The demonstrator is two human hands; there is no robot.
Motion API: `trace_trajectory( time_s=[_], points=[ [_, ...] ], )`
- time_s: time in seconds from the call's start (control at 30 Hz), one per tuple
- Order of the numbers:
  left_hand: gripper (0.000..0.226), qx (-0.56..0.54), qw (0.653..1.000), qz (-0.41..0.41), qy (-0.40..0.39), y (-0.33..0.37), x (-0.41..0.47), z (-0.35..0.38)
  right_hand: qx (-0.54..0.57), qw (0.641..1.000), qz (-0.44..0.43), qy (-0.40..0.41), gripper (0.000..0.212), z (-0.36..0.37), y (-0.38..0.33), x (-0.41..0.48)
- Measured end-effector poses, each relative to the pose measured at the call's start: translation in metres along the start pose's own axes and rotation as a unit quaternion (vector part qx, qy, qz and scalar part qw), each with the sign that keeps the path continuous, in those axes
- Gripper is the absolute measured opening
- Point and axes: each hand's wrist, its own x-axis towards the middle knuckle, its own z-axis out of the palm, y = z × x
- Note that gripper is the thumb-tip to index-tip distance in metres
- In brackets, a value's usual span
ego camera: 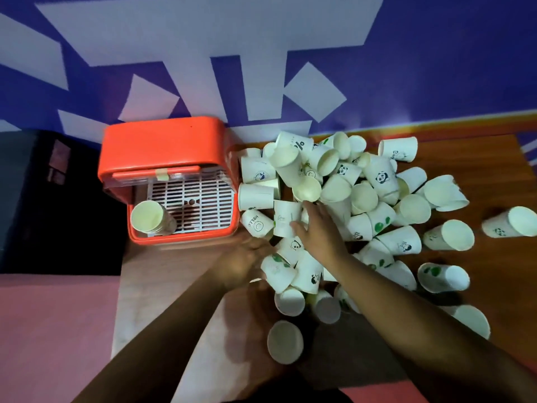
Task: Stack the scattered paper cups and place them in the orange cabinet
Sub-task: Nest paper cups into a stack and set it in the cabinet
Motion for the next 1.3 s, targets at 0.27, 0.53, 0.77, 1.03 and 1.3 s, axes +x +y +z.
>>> trace_trajectory(
  time_s=[0.27,0.53,0.77,1.03,1.3],
  points=[
    [0.060,-0.085,0.996,-0.030,0.010,0.003,-0.008,-0.013,0.073,0.997,0.015,-0.003,0.028,-0.013,-0.002,0.019],
    [0.039,-0.492,0.829,-0.212,0.163,0.022,-0.040,-0.066,0.192,0.981,0.002,0.003,0.011,-0.056,-0.028,0.007],
    [0.052,-0.675,0.636,-0.207,0.311,0.010,-0.088,-0.086,0.310,0.947,-0.008,-0.077,0.024,-0.040,-0.120,0.010],
    [0.052,-0.655,0.617,-0.202,0.386,-0.032,-0.171,-0.112,0.282,0.949,-0.092,-0.103,0.063,0.048,-0.221,0.019],
    [0.061,-0.674,0.579,-0.215,0.406,-0.083,-0.214,-0.103,0.111,0.969,-0.219,-0.029,0.073,0.115,-0.263,0.020]
  ],
)
